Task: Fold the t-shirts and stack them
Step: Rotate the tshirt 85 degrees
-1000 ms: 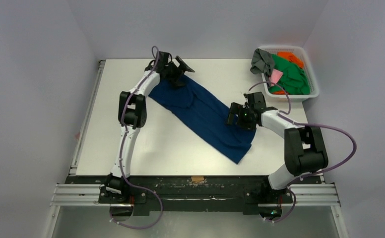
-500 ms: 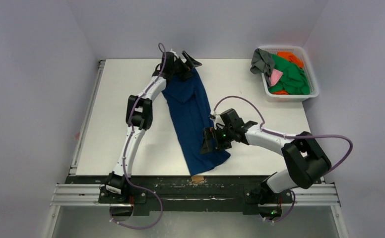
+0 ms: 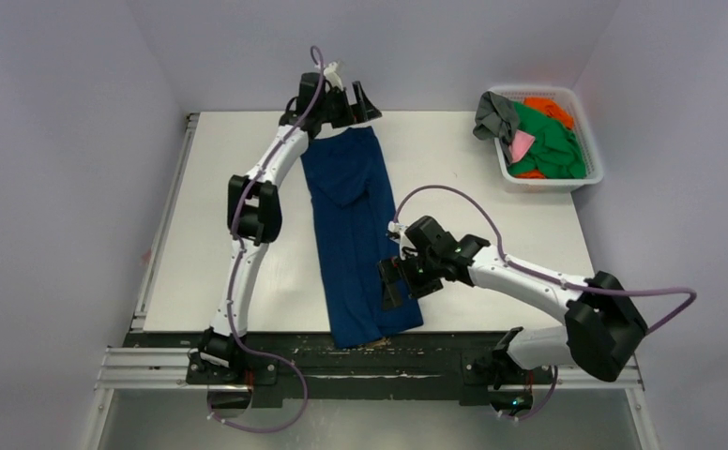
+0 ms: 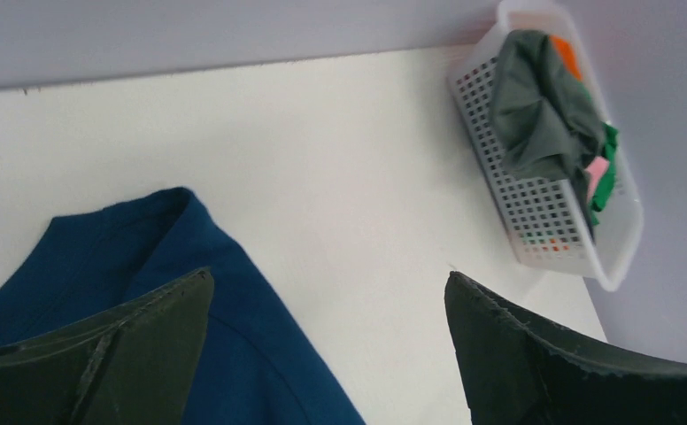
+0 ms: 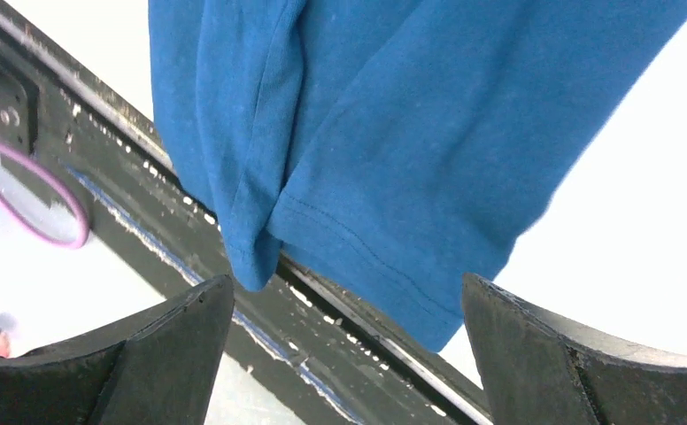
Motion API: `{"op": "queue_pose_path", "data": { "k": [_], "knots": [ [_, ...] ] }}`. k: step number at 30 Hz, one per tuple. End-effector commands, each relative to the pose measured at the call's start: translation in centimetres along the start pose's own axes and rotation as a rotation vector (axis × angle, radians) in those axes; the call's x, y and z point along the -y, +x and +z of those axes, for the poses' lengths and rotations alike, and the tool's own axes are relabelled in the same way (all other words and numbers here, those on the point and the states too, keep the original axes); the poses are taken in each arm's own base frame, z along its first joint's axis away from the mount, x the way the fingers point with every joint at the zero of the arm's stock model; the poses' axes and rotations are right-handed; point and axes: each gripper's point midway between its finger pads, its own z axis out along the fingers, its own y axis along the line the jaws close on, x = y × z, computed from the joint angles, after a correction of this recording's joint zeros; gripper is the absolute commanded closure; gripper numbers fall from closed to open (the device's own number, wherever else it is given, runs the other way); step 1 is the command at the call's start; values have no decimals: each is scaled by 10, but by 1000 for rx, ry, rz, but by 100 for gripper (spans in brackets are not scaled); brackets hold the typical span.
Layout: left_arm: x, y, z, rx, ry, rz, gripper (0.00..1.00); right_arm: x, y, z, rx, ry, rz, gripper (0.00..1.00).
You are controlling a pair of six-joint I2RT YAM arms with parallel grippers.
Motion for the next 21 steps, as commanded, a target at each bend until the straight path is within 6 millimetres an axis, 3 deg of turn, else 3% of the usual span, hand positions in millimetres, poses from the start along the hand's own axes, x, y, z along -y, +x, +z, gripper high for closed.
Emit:
{"op": "queue_pose_path", "data": {
  "k": [1, 4, 8, 10, 11, 16, 18, 21],
  "knots": [
    [109, -103, -92, 163, 78, 208, 0, 5, -41, -33, 179, 123, -24, 1],
    [133, -97, -141, 135, 36, 167, 0, 15, -85, -47, 300, 238, -47, 1],
    [128, -68, -218, 227, -121, 124, 0, 14, -156, -51, 421, 254, -72, 1],
    [110, -30, -249, 230, -201, 81, 0, 9, -197, -51, 482, 243, -97, 1],
    [95, -1, -261, 202, -245, 50, 0, 9, -214, -48, 491, 246, -114, 2],
    [59, 97, -310, 89, -384, -94, 0, 18, -292, -16, 517, 288, -174, 3],
    [50, 133, -323, 50, -406, -149, 0, 21, -318, 3, 509, 288, -179, 4],
    [45, 172, -341, 22, -416, -204, 0, 26, -338, 37, 460, 281, -191, 6]
  ]
}}
